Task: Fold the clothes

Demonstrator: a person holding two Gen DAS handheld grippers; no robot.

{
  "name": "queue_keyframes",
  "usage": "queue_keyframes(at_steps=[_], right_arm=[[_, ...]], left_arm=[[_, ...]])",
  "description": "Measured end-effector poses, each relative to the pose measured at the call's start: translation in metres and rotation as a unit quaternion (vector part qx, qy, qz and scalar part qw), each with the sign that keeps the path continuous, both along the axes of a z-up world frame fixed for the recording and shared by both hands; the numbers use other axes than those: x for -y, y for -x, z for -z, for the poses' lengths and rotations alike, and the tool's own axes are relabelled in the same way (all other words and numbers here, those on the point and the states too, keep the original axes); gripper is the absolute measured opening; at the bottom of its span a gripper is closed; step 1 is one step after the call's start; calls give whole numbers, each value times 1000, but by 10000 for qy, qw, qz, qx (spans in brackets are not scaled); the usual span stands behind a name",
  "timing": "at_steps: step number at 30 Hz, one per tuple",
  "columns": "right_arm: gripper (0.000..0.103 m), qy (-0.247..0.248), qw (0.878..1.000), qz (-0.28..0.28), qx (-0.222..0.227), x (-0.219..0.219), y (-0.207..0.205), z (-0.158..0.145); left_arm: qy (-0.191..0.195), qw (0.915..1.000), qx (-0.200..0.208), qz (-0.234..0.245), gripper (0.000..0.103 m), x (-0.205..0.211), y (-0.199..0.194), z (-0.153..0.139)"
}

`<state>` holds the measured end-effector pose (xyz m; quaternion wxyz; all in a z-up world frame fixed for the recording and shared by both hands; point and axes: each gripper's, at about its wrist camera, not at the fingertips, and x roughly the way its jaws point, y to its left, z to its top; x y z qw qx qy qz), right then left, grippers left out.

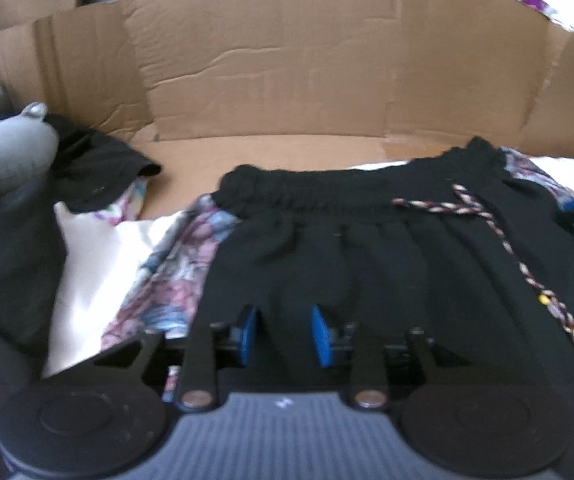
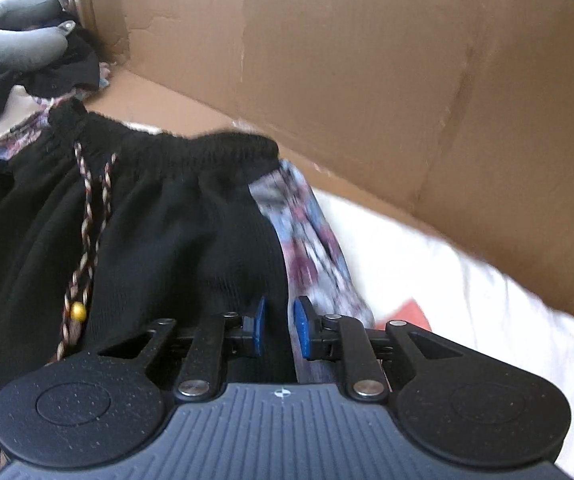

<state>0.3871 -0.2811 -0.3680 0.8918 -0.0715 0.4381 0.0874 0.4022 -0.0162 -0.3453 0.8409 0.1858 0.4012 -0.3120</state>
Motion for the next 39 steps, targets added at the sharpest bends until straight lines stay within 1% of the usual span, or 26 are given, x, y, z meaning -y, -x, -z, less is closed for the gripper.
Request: queue_keyframes(at_steps=[4,6,8,13,17,21,28,35,36,38,39], right_arm=[[22,-95,9998,-105,117,-9,-8,-8],[22,-52,9995,-252,162,-16,-6,-9],[22,-113,9989,-413,168,-20,1,-11],[22,-119,9975,-697,52,-32,14,-12],[22,-249,9969,-702,-241,-40,14,-2],[22,-262,9961,-799,-263,-47,14,5],[24,-462,9950,-826,-322,-57,1,7],[24,-537,9945,-878,-208,-70,-19,12],[24,-542,9943,-897,-213,-72,-23,13],[24,-512,9940,-948,-191,-76,-29,15],[24,-506,9939,-968,-177,-78,-32,15]], left_arm=[[144,9998,-1,155,34,11,3,-2],[211,9996,-17,210,34,17,4,-3],[264,9993,-18,277,34,23,6,-4],[268,9988,-79,392,35,32,10,0],[234,9987,-175,409,35,36,9,6],[207,9987,-203,421,35,38,11,9],[199,9986,-285,399,36,43,10,14],[279,9983,-255,445,36,58,6,18],[294,9982,-246,463,36,60,5,18],[282,9981,-237,493,41,67,0,21],[270,9981,-233,505,41,70,-3,22]])
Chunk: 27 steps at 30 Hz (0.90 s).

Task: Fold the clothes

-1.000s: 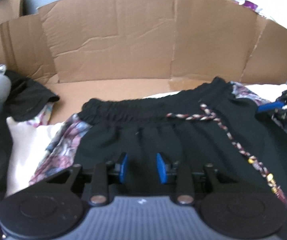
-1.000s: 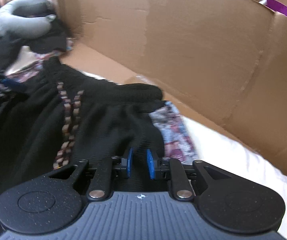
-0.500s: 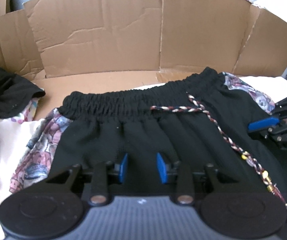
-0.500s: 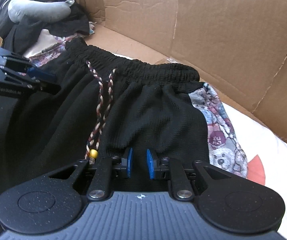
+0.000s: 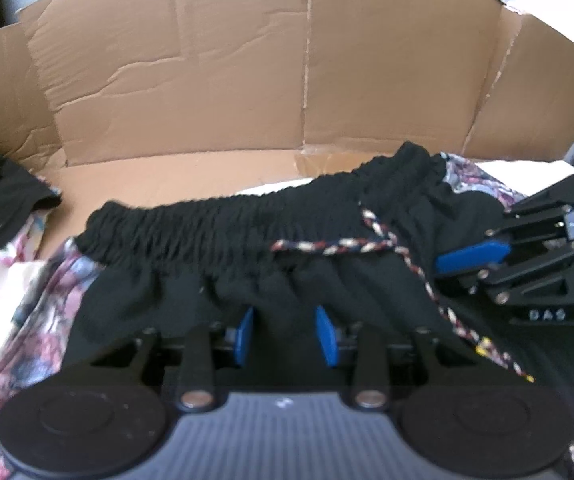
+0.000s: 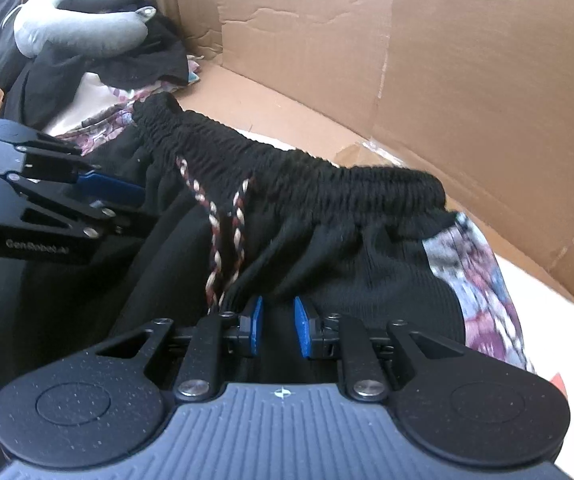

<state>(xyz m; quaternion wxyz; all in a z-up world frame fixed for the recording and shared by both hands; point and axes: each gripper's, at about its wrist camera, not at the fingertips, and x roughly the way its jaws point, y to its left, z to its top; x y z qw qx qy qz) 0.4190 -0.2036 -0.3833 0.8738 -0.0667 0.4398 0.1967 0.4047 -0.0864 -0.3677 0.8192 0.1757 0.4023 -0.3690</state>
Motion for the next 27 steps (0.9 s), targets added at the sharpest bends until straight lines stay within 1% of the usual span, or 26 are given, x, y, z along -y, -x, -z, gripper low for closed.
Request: queue_keyframes(at_steps=[4,7,8,11,15,18,21,27], right_arm=[[22,-117,9997,216,52,2,-12,-1],[22,-92,9985,520,156,9,-17,-4],[22,-209,9980,585,139,15,-16,-7],[24,-519,9962,693,93,30,-10,-17],[24,-567,9957,731,-86,42,5,-20],[24,-543,9952,783,-222,50,17,-20],[24,-406,9956,767,-342,50,34,-15],[24,-353,9958,621,-573,45,72,-6]], left_arm=[[-36,9999,82,-53,41,8,-8,5],[29,9999,54,-94,40,5,-9,2],[69,9999,34,-114,40,1,-10,0],[290,9995,-97,-90,40,-13,-6,-11],[374,9992,-129,75,40,-19,8,-19],[333,9991,-198,170,40,-17,16,-18],[210,9992,-210,256,40,-14,21,-13],[-64,9987,-274,436,40,-22,31,-8]])
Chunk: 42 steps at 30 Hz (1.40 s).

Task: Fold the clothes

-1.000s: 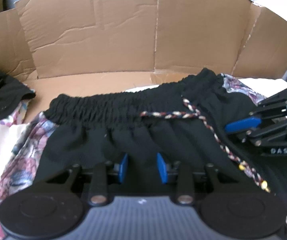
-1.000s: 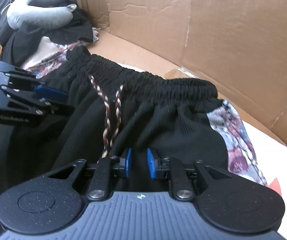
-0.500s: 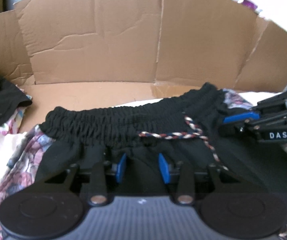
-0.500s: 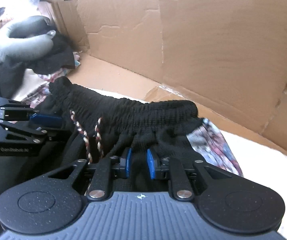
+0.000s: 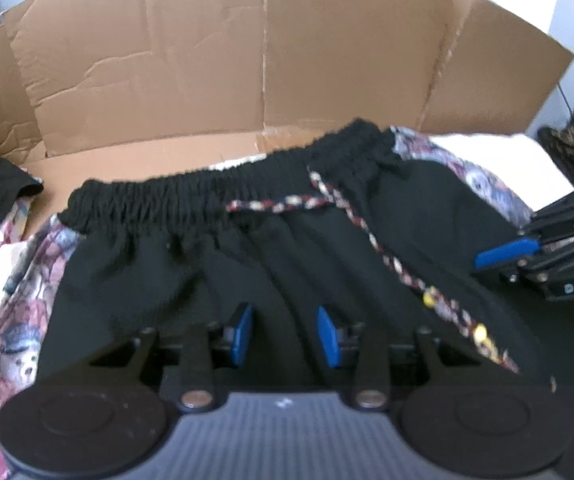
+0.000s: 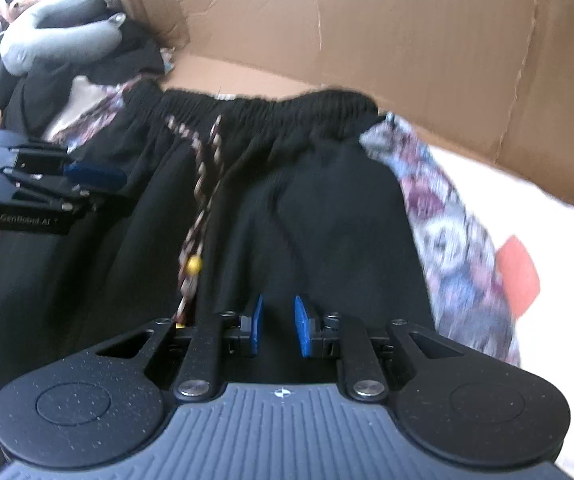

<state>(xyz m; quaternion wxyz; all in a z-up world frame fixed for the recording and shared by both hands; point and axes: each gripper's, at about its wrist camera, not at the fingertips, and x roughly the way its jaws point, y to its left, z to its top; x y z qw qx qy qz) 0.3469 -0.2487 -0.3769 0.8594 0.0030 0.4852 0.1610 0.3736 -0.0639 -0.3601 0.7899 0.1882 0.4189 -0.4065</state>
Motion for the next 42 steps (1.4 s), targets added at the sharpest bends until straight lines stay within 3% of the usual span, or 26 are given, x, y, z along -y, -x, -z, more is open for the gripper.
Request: queue_keyframes(at_steps=[6,19,30,34,38,42], right_arm=[[24,139,9993,-306,-169,-9,28,0],[24,161,9964,43,-828,-11,67,-3],[24,447,9939,368,-939,-21,116,-6],[24,504,9932,474,-940,-25,135,-10],[24,481,9924,454,-1042,-26,154,-21],[24,331,9942,499,-893,-26,168,-42]], left_arm=[[-107,9997,-124,-184,40,-19,6,2],[-275,9985,-239,-400,42,-40,20,-2],[-470,9959,-435,-639,44,-75,65,0],[-736,9963,-341,-297,44,-93,91,-1],[-689,9958,-371,-476,43,-116,102,-15],[-704,9963,-71,-494,43,-140,117,-43]])
